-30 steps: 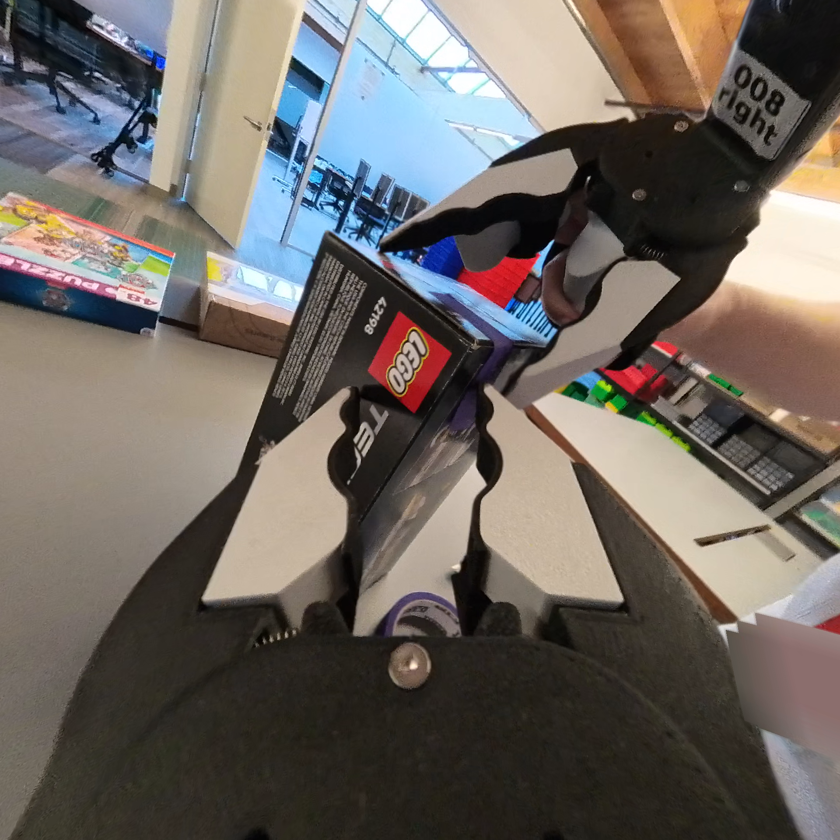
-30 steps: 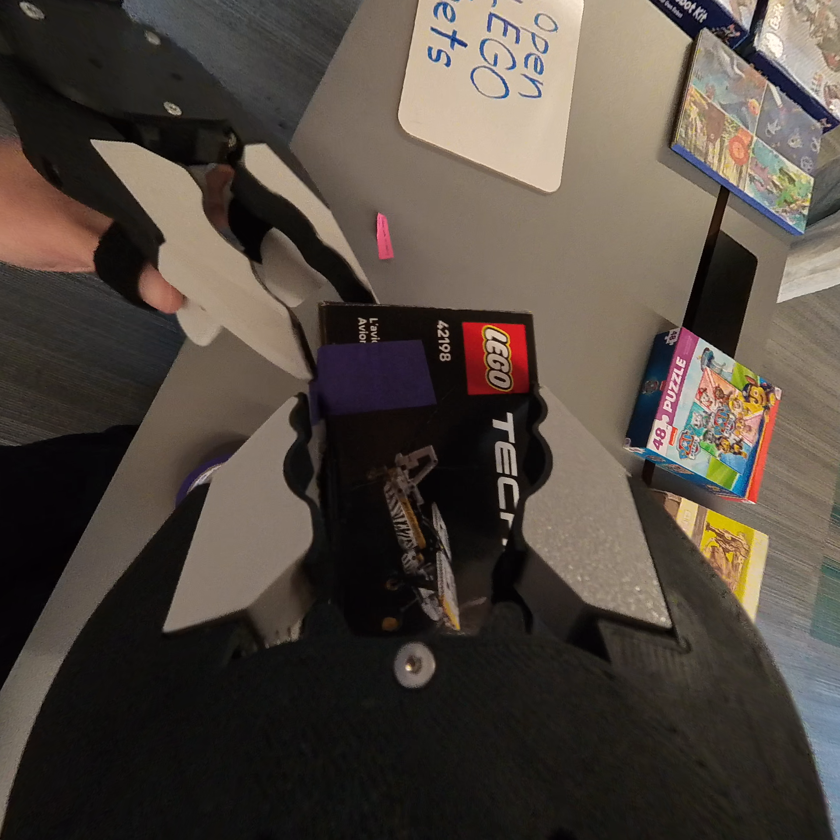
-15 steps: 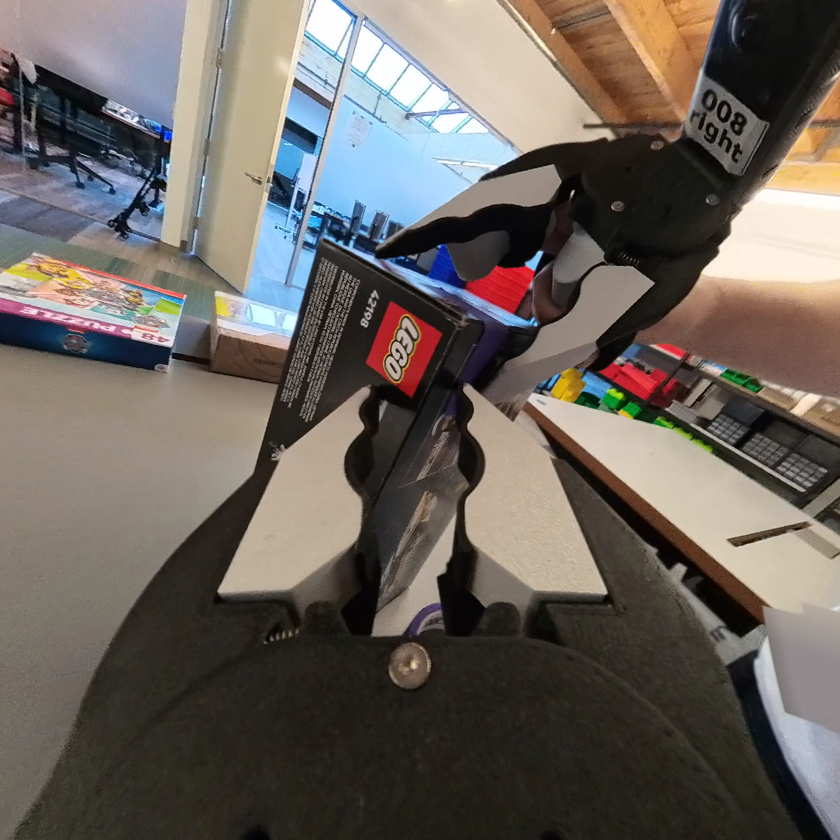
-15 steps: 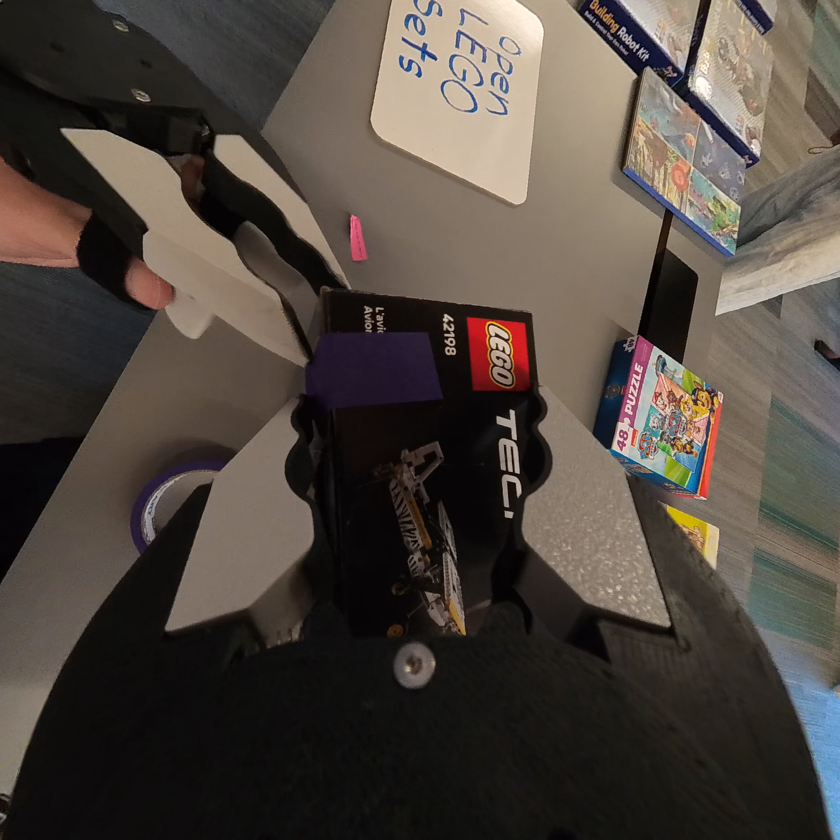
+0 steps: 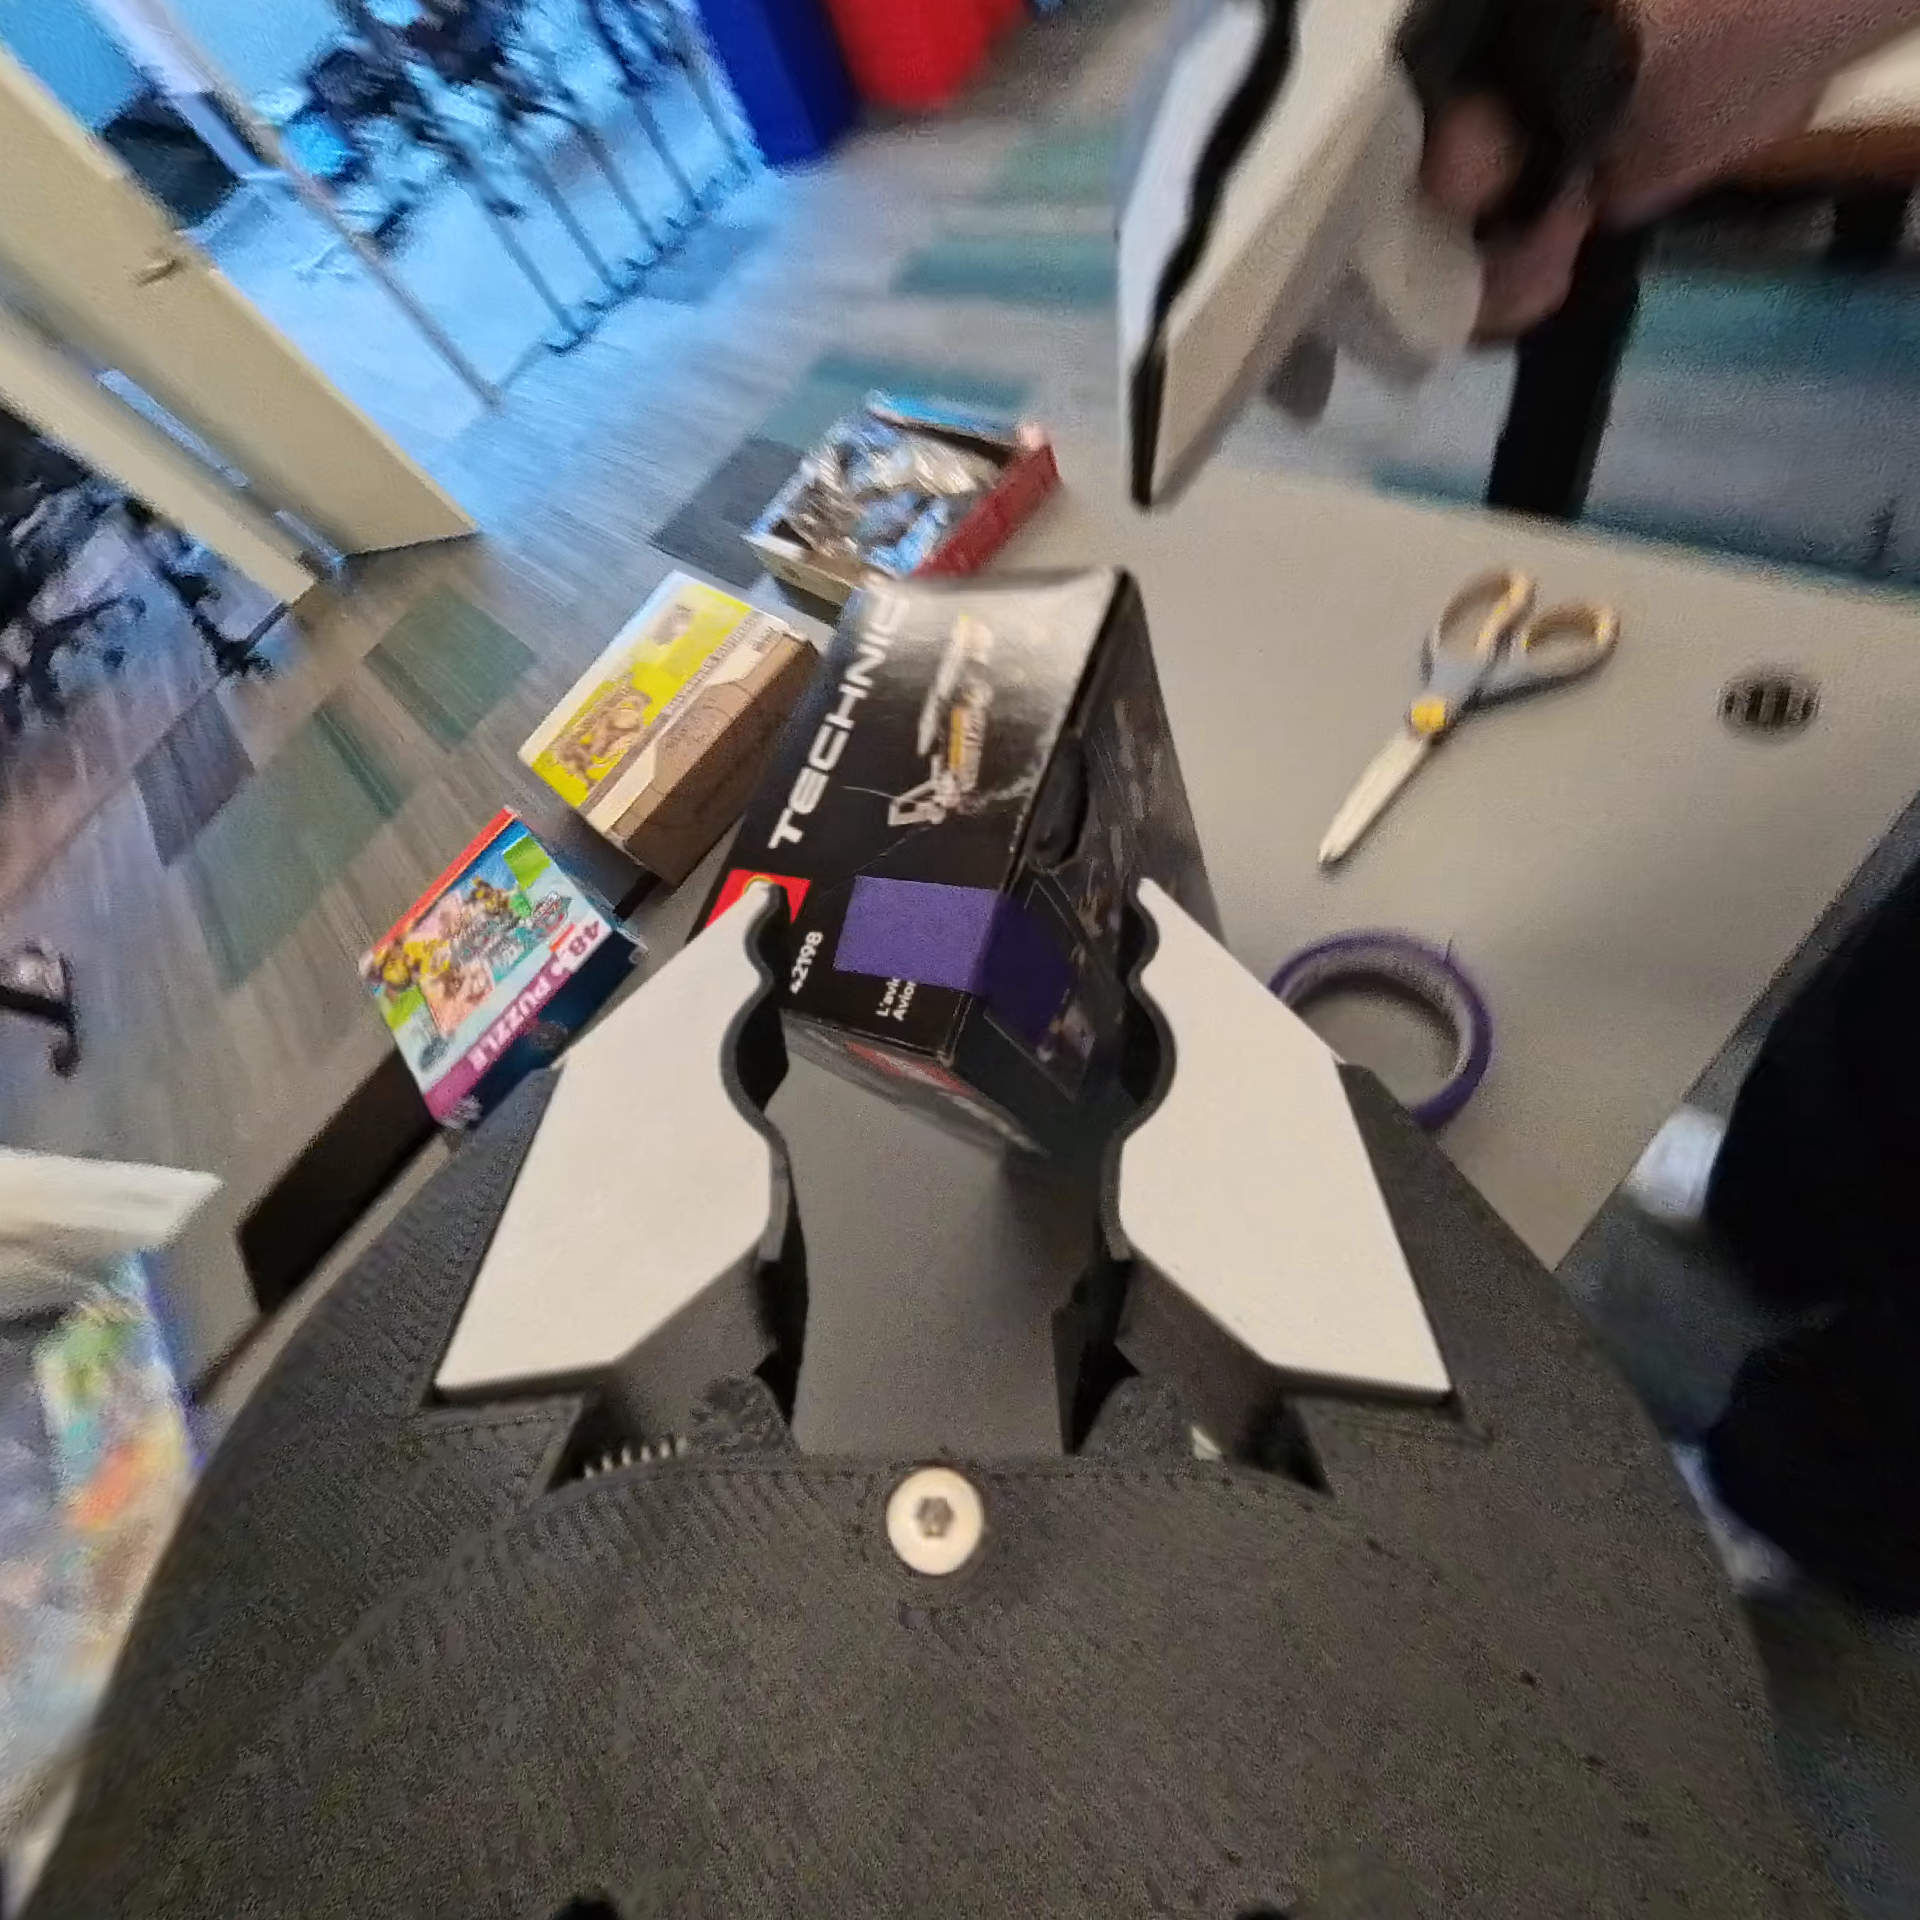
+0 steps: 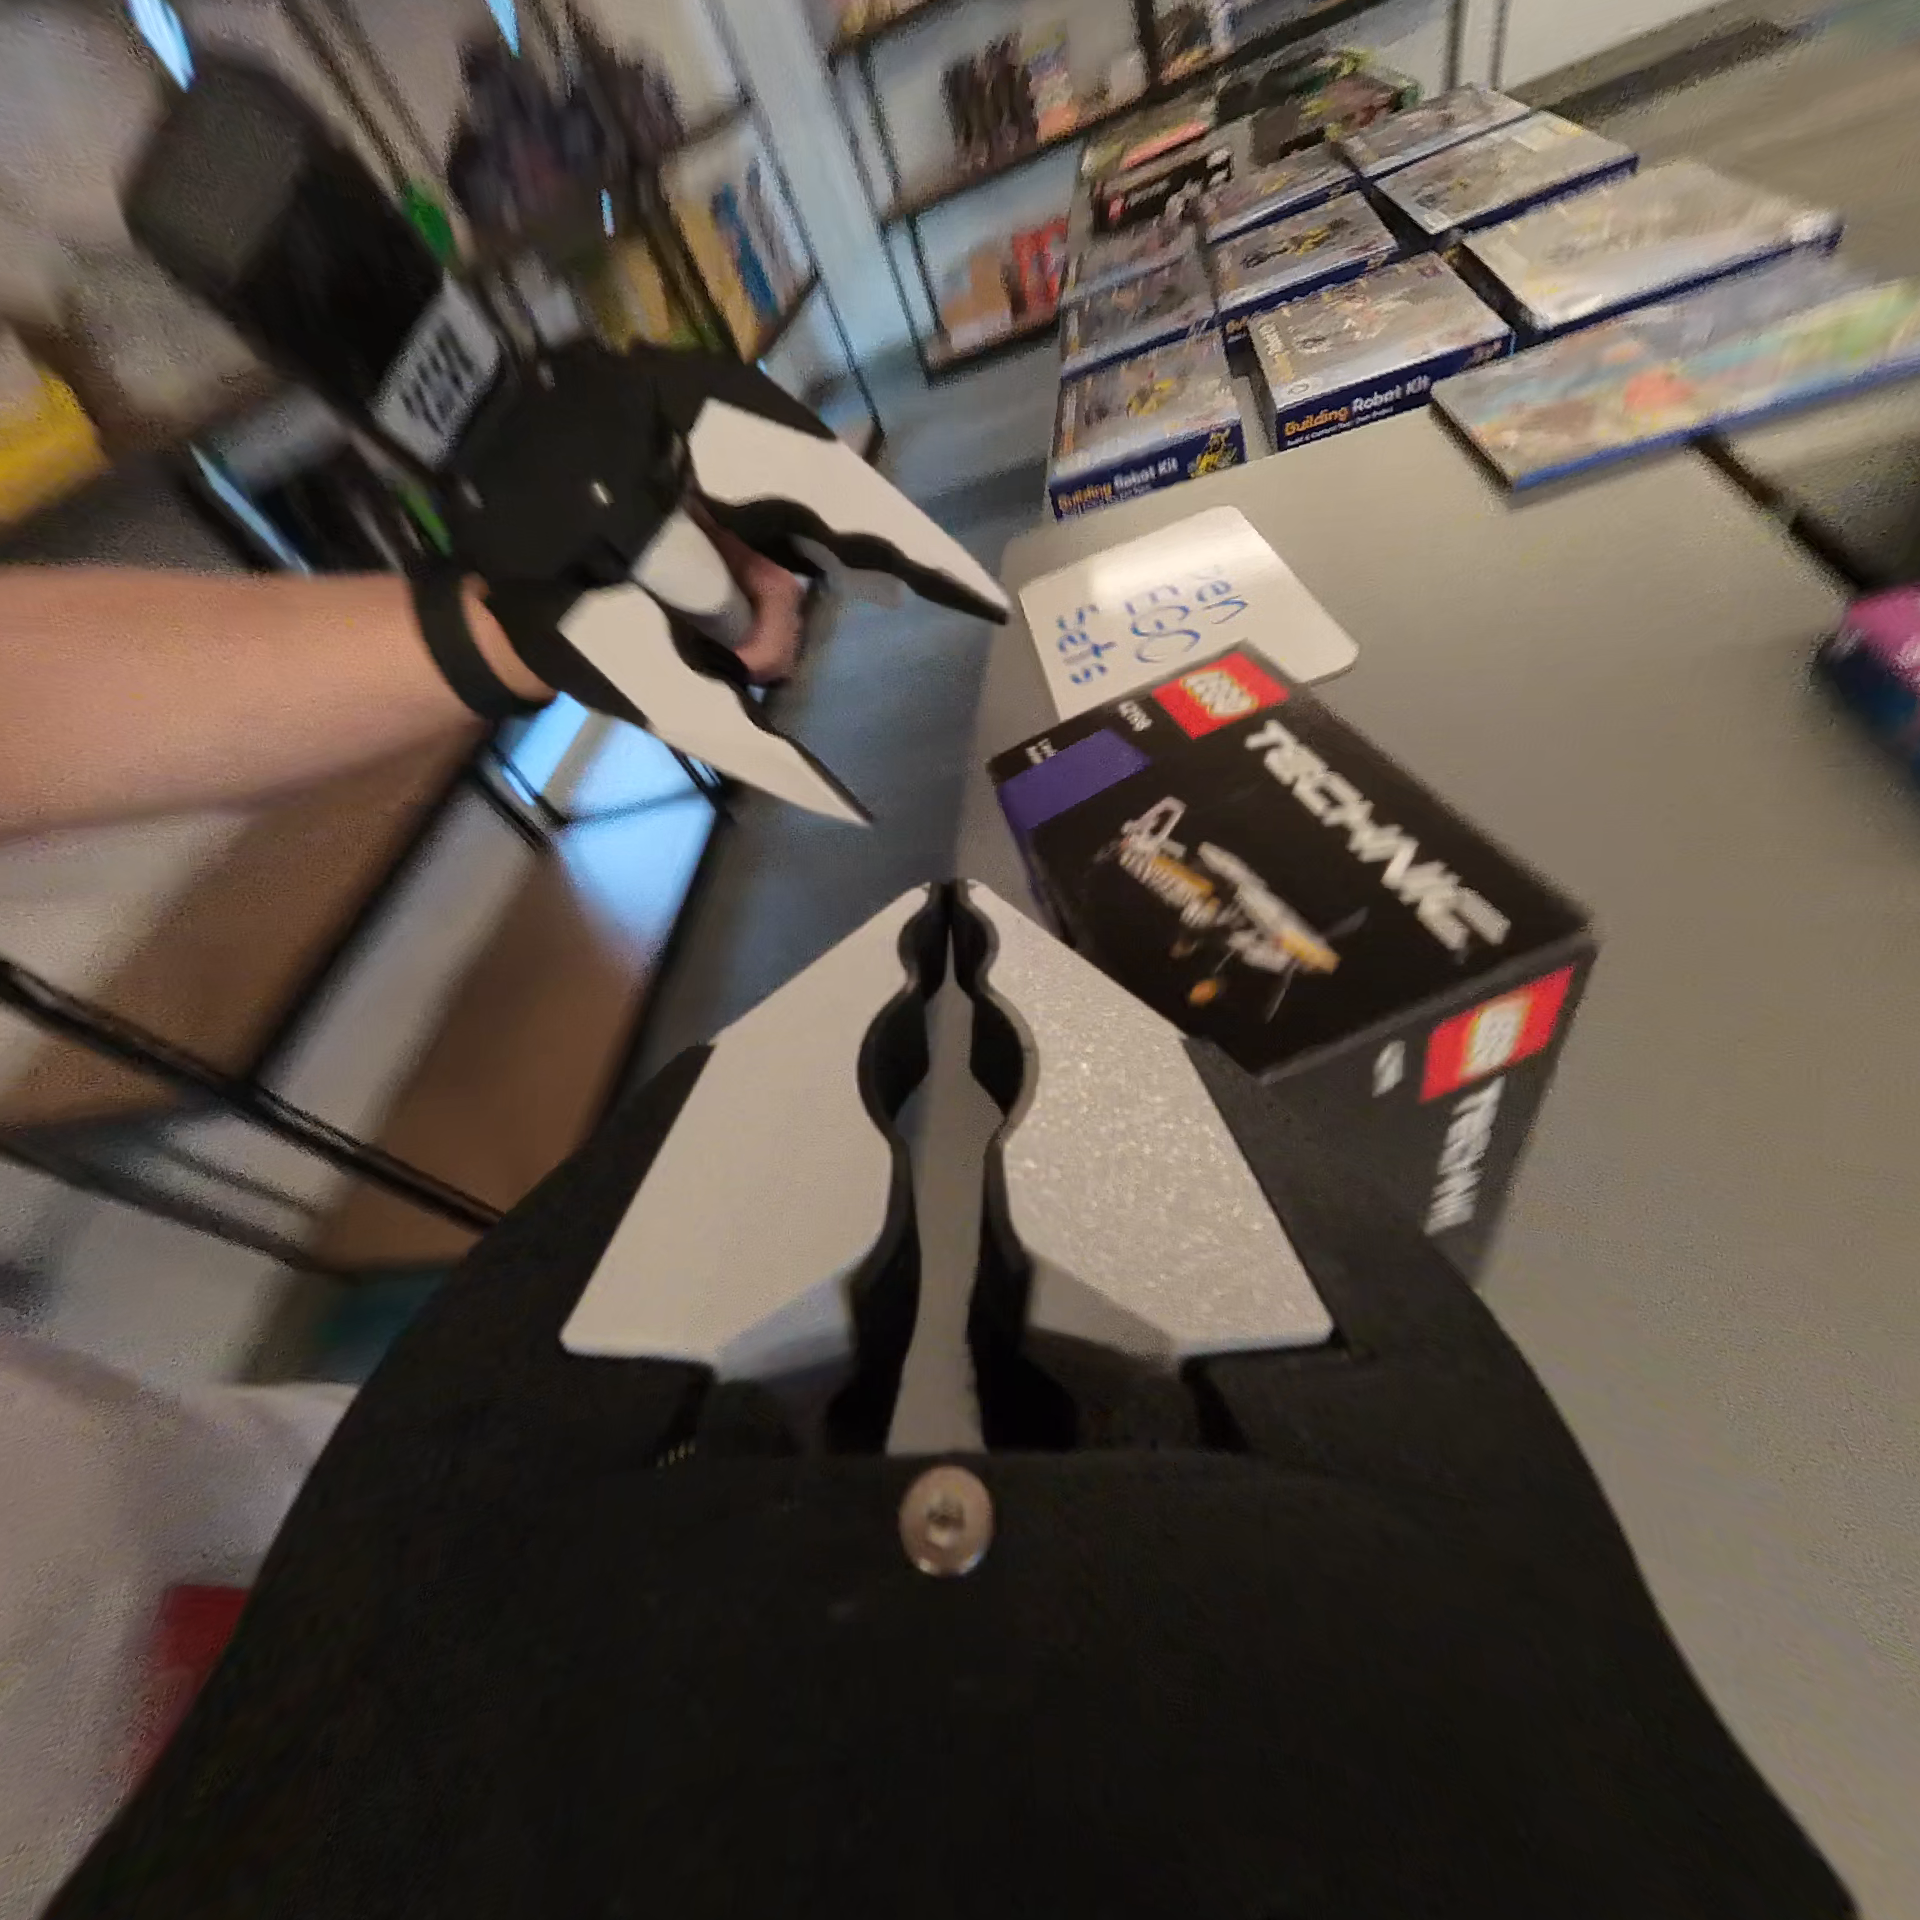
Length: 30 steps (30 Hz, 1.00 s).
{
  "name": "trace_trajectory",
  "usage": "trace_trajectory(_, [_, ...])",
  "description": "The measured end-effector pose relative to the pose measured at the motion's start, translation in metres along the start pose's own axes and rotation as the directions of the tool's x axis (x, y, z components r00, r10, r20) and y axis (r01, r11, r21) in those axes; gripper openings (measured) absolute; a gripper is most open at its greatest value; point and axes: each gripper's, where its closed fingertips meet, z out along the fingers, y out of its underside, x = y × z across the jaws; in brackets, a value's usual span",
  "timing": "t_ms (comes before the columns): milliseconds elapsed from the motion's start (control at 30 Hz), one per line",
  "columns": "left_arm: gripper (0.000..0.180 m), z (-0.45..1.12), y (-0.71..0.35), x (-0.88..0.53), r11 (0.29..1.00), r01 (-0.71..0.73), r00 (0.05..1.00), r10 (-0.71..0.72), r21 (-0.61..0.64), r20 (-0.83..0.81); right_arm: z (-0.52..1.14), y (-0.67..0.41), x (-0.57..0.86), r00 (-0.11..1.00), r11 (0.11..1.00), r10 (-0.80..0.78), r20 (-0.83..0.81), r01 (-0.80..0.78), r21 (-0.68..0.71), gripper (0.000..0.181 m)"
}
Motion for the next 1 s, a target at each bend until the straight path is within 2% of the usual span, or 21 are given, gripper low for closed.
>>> trace_trajectory(67, [0.063, 0.014, 0.009, 0.000, 0.985, -0.160, 0.987, 0.157, -0.065, -0.046, -0.009, 0.005, -0.002, 0.990, 0.986, 0.140, 0.000, -0.139, 0.088, 0.000])
trace_trajectory(167, [0.058, 0.026, 0.015, -0.002, 0.950, -0.308, 0.951, 0.306, -0.053, -0.055, -0.008, 0.017, -0.003, 0.990, 0.981, 0.122, -0.063, -0.111, 0.158, 0.000])
trace_trajectory(267, [0.058, 0.036, 0.032, 0.008, 0.940, -0.337, 0.935, 0.329, -0.046, -0.131, 0.005, 0.028, -0.011, 0.987, 0.970, 0.131, -0.096, -0.108, 0.220, 0.000])
trace_trajectory(333, [0.060, 0.040, 0.032, 0.006, 0.934, -0.356, 0.930, 0.353, -0.015, -0.100, 0.015, 0.034, -0.015, 0.979, 0.951, 0.175, -0.102, -0.141, 0.275, 0.000])
trace_trajectory(533, [0.045, 0.043, 0.028, 0.003, 0.931, -0.354, 0.934, 0.357, 0.093, -0.021, 0.029, 0.066, -0.022, 0.955, 0.940, 0.239, -0.174, -0.183, 0.288, 0.000])
trace_trajectory(633, [0.041, 0.036, 0.025, 0.004, 0.955, -0.271, 0.959, 0.279, 0.118, -0.049, 0.030, 0.072, -0.023, 0.944, 0.923, 0.276, -0.180, -0.209, 0.322, 0.000])
trace_trajectory(700, [0.042, 0.025, 0.009, -0.013, 0.977, -0.154, 0.985, 0.163, 0.149, -0.049, 0.033, 0.072, -0.024, 0.950, 0.916, 0.276, -0.147, -0.214, 0.341, 0.000])
trace_trajectory(767, [0.031, 0.014, -0.016, -0.038, 0.974, -0.007, 0.996, 0.027, 0.228, -0.084, 0.044, 0.071, -0.026, 0.962, 0.919, 0.261, -0.084, -0.221, 0.328, 0.000])
trace_trajectory(800, [0.031, 0.015, -0.024, -0.054, 0.971, 0.060, 0.994, -0.037, 0.231, -0.103, 0.052, 0.068, -0.025, 0.966, 0.922, 0.252, -0.050, -0.224, 0.316, 0.000])
trace_trajectory(900, [0.033, 0.042, -0.020, -0.079, 0.975, 0.210, 0.961, -0.191, 0.079, -0.198, 0.080, 0.056, -0.016, 0.970, 0.929, 0.241, 0.010, -0.234, 0.286, 0.000])
trace_trajectory(1000, [0.030, 0.066, -0.007, -0.070, 0.954, 0.286, 0.899, -0.301, -0.094, -0.317, 0.102, 0.054, -0.001, 0.971, 0.940, 0.239, -0.003, -0.231, 0.253, 0.000])
